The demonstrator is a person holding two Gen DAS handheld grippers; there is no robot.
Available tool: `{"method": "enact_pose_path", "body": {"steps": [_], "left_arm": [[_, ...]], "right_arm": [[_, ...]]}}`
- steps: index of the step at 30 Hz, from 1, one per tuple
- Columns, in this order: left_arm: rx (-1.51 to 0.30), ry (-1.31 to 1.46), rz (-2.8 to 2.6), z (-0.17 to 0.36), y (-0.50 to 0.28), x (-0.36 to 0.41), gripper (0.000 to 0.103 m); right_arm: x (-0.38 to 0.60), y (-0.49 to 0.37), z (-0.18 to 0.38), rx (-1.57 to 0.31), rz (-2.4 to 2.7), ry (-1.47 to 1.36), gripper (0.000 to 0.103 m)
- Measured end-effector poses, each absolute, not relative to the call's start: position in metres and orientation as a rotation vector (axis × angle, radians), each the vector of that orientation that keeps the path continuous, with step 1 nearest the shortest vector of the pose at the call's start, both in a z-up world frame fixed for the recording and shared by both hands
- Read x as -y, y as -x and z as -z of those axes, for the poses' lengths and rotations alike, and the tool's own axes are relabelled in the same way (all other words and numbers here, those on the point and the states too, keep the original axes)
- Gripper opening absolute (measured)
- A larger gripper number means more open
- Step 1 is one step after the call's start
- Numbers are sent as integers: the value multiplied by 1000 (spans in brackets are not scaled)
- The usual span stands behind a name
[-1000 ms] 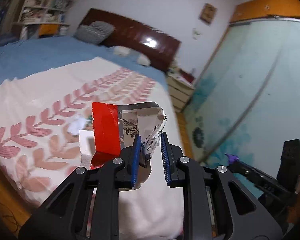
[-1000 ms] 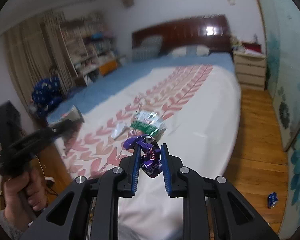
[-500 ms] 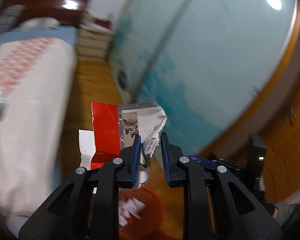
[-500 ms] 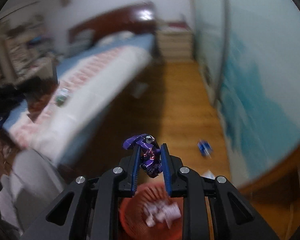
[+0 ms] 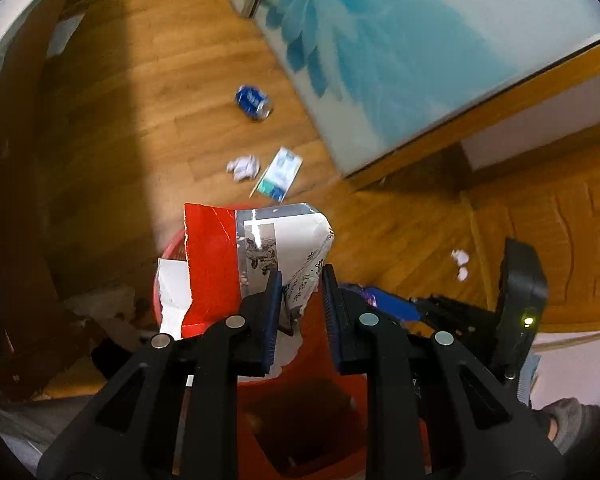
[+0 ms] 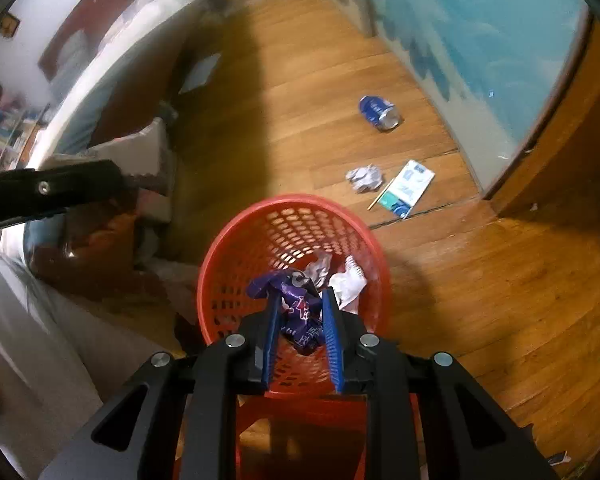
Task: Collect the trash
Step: 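Carry both items over the red wastebasket and open both tools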
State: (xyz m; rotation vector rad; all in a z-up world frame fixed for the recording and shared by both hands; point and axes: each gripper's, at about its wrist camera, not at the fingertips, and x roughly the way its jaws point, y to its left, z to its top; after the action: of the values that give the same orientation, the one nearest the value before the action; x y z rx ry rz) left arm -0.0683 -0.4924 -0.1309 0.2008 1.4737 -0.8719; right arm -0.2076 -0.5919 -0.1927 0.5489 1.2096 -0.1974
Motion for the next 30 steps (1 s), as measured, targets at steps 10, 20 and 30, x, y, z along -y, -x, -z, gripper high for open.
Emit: {"method": "enact_pose_path", "body": {"steps": [10, 20, 30], "left_arm": [[-1494, -204, 797, 136, 76, 493, 39], [-1446, -188, 792, 128, 75, 488, 62], [-1299, -27, 762, 89, 62, 455, 62]], "right_arm": [[588, 190, 176, -1181, 224, -527, 46], [585, 188, 168, -1178, 239, -515, 56], [565, 167, 137, -1124, 229, -383, 59]]}}
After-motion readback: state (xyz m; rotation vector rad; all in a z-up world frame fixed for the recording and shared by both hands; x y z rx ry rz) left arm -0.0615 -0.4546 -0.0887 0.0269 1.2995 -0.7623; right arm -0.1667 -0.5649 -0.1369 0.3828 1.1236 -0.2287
